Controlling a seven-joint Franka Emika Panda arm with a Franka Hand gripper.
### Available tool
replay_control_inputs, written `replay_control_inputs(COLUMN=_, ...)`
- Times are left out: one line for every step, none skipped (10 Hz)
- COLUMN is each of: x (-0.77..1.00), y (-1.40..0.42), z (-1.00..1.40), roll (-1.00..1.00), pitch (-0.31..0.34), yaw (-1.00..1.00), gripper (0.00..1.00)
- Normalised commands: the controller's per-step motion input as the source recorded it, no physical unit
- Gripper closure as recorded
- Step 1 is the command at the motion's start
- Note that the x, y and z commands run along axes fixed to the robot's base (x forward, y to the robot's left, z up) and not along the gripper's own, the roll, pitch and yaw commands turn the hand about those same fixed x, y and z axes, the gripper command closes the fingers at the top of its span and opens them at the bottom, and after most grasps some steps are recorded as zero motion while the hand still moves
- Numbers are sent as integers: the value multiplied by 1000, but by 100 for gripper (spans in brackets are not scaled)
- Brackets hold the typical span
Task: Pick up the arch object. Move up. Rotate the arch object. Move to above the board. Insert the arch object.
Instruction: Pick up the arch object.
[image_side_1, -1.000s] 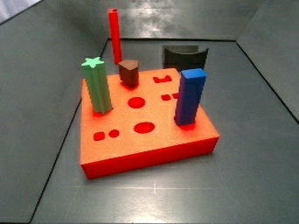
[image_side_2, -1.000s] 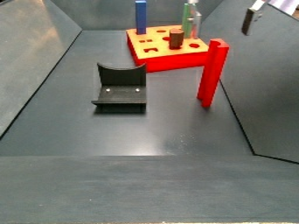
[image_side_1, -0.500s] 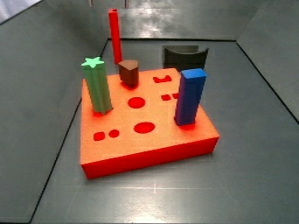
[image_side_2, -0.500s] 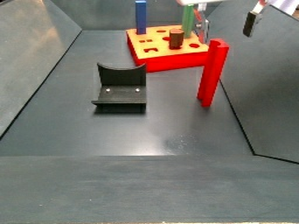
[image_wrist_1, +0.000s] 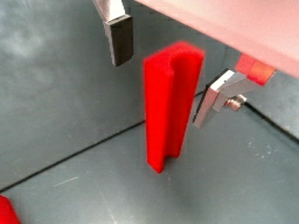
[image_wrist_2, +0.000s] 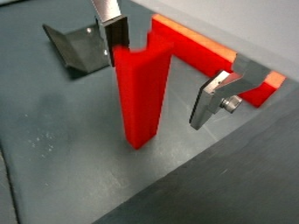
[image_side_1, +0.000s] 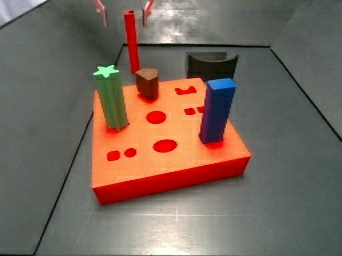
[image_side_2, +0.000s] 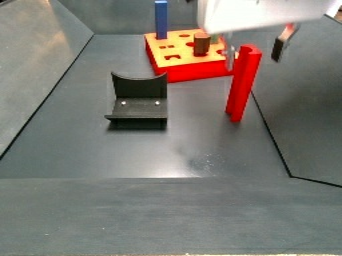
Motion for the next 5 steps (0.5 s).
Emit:
replay_control_inputs(x=0, y=0, z=-91, roll=0, pitch=-26, yaw=0, gripper=0)
replay_control_inputs(x=0, y=0, z=0, roll=9, pitch=0, yaw=0, gripper=0)
replay_control_inputs(x=0, y=0, z=0, roll=0, pitch=0, yaw=0, gripper=0)
replay_control_inputs(x=0, y=0, z=0, roll=0, pitch=0, yaw=0, gripper=100)
replay_control_inputs(x=0, y=0, z=0, roll=0, pitch=0, yaw=0, gripper=100)
